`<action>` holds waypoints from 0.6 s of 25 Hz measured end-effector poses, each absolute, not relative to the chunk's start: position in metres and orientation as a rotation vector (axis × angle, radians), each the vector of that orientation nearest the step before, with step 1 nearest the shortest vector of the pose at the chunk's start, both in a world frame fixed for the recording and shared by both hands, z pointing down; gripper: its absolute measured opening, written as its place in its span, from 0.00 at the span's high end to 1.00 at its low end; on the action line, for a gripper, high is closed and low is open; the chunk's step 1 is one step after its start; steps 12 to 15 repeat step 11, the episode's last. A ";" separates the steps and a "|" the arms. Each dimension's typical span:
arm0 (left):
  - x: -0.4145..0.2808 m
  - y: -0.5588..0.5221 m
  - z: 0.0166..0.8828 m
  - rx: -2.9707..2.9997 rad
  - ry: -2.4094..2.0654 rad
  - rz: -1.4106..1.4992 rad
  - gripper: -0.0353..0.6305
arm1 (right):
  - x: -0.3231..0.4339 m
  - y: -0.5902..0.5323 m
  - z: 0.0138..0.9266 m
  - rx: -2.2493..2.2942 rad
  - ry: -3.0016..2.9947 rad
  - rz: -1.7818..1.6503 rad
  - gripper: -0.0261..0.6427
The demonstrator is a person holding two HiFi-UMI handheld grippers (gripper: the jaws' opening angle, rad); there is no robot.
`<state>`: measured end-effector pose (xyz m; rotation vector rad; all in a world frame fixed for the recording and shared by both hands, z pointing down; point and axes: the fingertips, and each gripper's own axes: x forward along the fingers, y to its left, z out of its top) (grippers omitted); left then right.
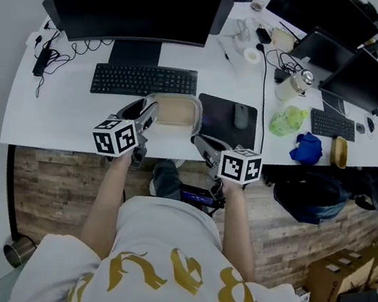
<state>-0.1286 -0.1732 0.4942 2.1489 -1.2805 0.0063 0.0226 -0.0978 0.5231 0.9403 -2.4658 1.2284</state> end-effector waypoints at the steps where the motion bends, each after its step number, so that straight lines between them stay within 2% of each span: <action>1: -0.128 -0.174 0.494 2.150 -1.280 0.006 0.68 | 0.023 -0.099 0.523 0.942 -2.465 1.229 0.92; 15: -0.126 -0.173 0.499 2.134 -1.265 0.000 0.68 | 0.027 -0.099 0.524 0.941 -2.460 1.239 0.92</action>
